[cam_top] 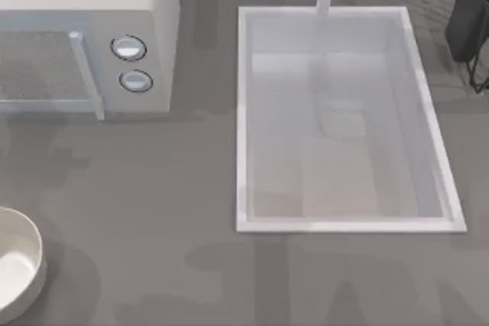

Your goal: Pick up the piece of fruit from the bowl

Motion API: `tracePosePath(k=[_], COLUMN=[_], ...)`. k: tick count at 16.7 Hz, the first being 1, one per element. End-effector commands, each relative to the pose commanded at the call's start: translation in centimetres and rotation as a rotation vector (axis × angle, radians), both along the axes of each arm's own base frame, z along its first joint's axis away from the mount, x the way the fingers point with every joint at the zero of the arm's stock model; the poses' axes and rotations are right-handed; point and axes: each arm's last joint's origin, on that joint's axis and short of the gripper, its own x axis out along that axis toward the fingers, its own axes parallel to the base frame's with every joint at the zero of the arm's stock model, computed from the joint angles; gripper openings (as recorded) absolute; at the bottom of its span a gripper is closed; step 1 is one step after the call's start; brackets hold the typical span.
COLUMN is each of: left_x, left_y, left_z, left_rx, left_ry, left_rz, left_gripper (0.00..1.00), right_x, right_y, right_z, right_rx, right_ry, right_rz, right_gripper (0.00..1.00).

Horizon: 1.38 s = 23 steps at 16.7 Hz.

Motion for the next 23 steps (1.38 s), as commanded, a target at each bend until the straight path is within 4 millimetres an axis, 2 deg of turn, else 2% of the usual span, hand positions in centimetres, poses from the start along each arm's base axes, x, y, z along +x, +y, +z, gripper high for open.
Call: tracePosePath(k=[2,4,9,12,14,17,20,22,23], left_x=[-1.1,-1.7,-1.5,0.7,3.2,6.4,8.0,8.4,8.4], left_y=[-0.1,-0.2,-0.1,-1.6,-4.0,-9.6,-15.1,-17.0,-17.3], left_z=[2.1,3.0,2.9,1.9,0.5,-2.5,-5.6,-6.9,-7.1], left_rx=[0.002,0.002,0.003,-0.003,-0.007,-0.007,-0.001,0.002,0.002], left_ry=[-0.016,-0.025,-0.021,-0.004,0.017,0.045,0.062,0.065,0.065], left_rz=[0.000,0.000,0.003,0.004,0.004,0.006,0.008,0.008,0.009], left_gripper=[0.00,0.00,0.00,0.00,0.00,0.00,0.00,0.00,0.00], right_x=[0.0,0.0,0.0,0.0,0.0,0.0,0.0,0.0,0.0], right_y=[0.0,0.0,0.0,0.0,0.0,0.0,0.0,0.0,0.0], right_z=[0.0,0.0,0.0,0.0,0.0,0.0,0.0,0.0,0.0], right_rx=[0.000,0.000,0.000,0.000,0.000,0.000,0.000,0.000,0.000], right_ry=[0.000,0.000,0.000,0.000,0.000,0.000,0.000,0.000,0.000], right_rz=[0.000,0.000,0.000,0.000,0.000,0.000,0.000,0.000,0.000], right_gripper=[1.00,1.00,1.00,1.00,1.00,1.00,1.00,1.00,1.00])
